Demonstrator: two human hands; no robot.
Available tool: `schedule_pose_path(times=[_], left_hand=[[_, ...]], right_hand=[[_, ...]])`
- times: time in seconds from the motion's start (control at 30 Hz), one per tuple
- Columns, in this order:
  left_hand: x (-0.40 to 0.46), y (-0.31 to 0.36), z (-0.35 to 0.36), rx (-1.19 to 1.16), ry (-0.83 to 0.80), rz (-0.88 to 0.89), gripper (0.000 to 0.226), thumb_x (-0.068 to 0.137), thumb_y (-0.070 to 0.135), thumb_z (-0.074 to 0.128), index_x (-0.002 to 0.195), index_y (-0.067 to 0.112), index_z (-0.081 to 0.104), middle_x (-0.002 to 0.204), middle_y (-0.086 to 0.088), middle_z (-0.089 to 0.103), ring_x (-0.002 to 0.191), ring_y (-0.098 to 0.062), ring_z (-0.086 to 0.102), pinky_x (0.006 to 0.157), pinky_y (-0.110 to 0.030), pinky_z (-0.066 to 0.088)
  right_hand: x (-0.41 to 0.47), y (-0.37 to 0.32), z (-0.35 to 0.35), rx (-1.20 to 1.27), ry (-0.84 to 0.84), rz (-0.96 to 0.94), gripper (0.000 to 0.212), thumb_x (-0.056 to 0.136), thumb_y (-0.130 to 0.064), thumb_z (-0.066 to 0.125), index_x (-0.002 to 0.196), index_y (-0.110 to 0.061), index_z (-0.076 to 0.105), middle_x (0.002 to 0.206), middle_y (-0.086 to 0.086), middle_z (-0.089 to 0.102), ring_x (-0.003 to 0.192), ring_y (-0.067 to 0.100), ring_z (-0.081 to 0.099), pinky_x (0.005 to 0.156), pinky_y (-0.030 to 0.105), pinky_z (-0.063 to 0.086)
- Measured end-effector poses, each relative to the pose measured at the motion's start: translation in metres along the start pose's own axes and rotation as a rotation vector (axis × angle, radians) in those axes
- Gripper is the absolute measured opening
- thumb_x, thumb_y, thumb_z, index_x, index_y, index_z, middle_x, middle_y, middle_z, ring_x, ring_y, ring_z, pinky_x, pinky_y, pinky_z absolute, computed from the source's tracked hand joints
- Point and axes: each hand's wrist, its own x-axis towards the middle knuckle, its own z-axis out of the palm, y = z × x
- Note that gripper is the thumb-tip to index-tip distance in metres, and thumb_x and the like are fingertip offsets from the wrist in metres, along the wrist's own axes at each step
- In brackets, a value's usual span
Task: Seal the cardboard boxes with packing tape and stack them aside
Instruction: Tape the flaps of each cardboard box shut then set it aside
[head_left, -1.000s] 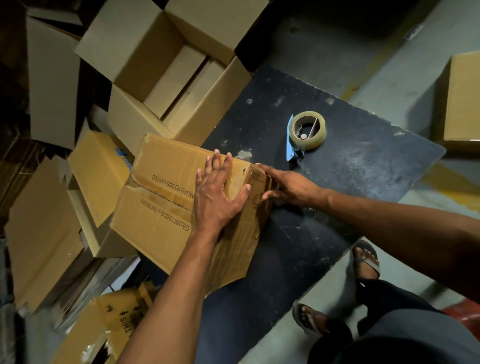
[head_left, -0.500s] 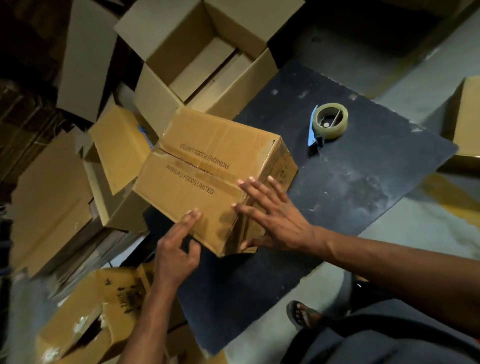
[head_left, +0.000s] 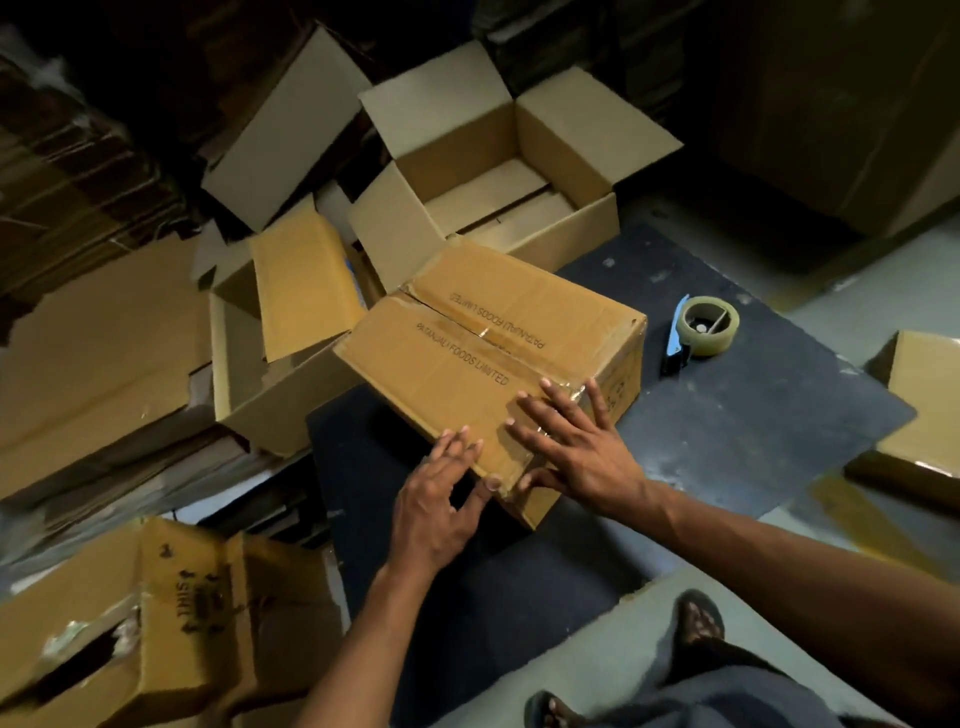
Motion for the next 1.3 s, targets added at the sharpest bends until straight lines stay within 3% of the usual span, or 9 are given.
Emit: schedule_pose_path(times=[0.13, 0.27, 0.43, 0.67, 0.8, 0.87, 0.93, 1.1, 1.3], left_hand=[[0.012, 0.002, -0.01, -0.226, 0.182, -0.189, 0.063, 0.094, 0.07, 0.053, 0.13, 0.022, 0.072, 0.147, 0.007, 0.059, 0.139, -0.004, 0.05, 0.114, -0.037, 0.046], [0.049, -0.001, -0.025, -0.315, 0.33, -0.536, 0.056, 0.097, 0.057, 0.062, 0.144, 0.027, 0.058, 0.156, 0.0, 0.05, 0.138, -0.025, 0.053, 0.11, -0.045, 0.048], [0.111, -0.009, -0.034, -0.325, 0.344, -0.79, 0.094, 0.091, 0.05, 0.073, 0.163, 0.029, 0.016, 0.164, -0.013, 0.031, 0.143, -0.036, 0.043, 0.109, -0.048, 0.044], [0.165, -0.008, -0.028, -0.446, 0.371, -1.107, 0.095, 0.089, 0.05, 0.074, 0.159, 0.029, 0.013, 0.139, -0.013, 0.05, 0.108, -0.034, 0.057, 0.085, -0.044, 0.049], [0.15, 0.003, -0.022, -0.444, 0.414, -1.233, 0.1, 0.093, 0.05, 0.07, 0.165, 0.019, 0.007, 0.15, -0.016, 0.05, 0.13, -0.04, 0.054, 0.099, -0.048, 0.047], [0.141, 0.007, -0.015, -0.561, 0.438, -1.258, 0.08, 0.093, 0.05, 0.071, 0.157, 0.019, 0.033, 0.144, -0.013, 0.056, 0.123, -0.036, 0.059, 0.104, -0.047, 0.048], [0.133, 0.012, -0.012, -0.689, 0.475, -1.238, 0.049, 0.09, 0.049, 0.074, 0.127, 0.022, 0.055, 0.119, -0.007, 0.066, 0.099, -0.026, 0.066, 0.095, -0.049, 0.056], [0.115, 0.03, -0.031, -0.731, 0.639, -1.175, 0.038, 0.084, 0.053, 0.078, 0.102, 0.03, 0.055, 0.108, -0.005, 0.066, 0.092, -0.027, 0.067, 0.082, -0.048, 0.059], [0.104, 0.096, -0.086, -0.58, 0.783, -0.908, 0.039, 0.089, 0.06, 0.068, 0.112, 0.032, 0.052, 0.102, 0.003, 0.064, 0.093, -0.025, 0.064, 0.087, -0.044, 0.054]], right_hand=[[0.014, 0.001, -0.023, 0.098, 0.008, 0.054, 0.059, 0.106, -0.064, 0.028, 0.15, -0.032, 0.05, 0.161, 0.003, 0.043, 0.157, 0.031, 0.018, 0.118, 0.071, 0.017], [0.077, 0.031, -0.054, 0.265, -0.078, 0.314, 0.055, 0.106, -0.063, 0.029, 0.148, -0.035, 0.049, 0.164, -0.001, 0.037, 0.158, 0.023, 0.012, 0.124, 0.063, 0.009], [0.181, 0.106, -0.056, 0.308, -0.266, 0.546, 0.068, 0.099, -0.07, 0.039, 0.151, -0.025, 0.043, 0.16, 0.013, 0.038, 0.151, 0.035, 0.028, 0.118, 0.067, 0.024], [0.244, 0.145, -0.033, 0.486, -0.528, 0.59, 0.077, 0.095, -0.074, 0.045, 0.143, -0.014, 0.041, 0.132, 0.013, 0.059, 0.116, 0.032, 0.061, 0.098, 0.052, 0.052], [0.232, 0.149, -0.025, 0.596, -0.556, 0.561, 0.073, 0.095, -0.074, 0.045, 0.141, -0.018, 0.04, 0.119, 0.006, 0.064, 0.103, 0.027, 0.066, 0.093, 0.05, 0.056], [0.228, 0.15, -0.026, 0.622, -0.549, 0.542, 0.066, 0.096, -0.072, 0.045, 0.137, -0.019, 0.042, 0.108, 0.002, 0.065, 0.094, 0.022, 0.067, 0.089, 0.048, 0.058], [0.227, 0.15, -0.031, 0.65, -0.532, 0.539, 0.064, 0.096, -0.071, 0.047, 0.136, -0.021, 0.045, 0.103, 0.0, 0.065, 0.09, 0.02, 0.067, 0.087, 0.048, 0.059], [0.213, 0.145, -0.063, 0.723, -0.502, 0.535, 0.076, 0.081, -0.083, 0.049, 0.138, -0.033, 0.048, 0.111, 0.001, 0.067, 0.095, 0.022, 0.069, 0.086, 0.051, 0.06], [0.174, 0.128, -0.153, 0.816, -0.269, 0.567, 0.045, 0.096, -0.06, 0.06, 0.131, -0.033, 0.058, 0.117, -0.003, 0.067, 0.094, 0.013, 0.061, 0.077, 0.034, 0.049]])
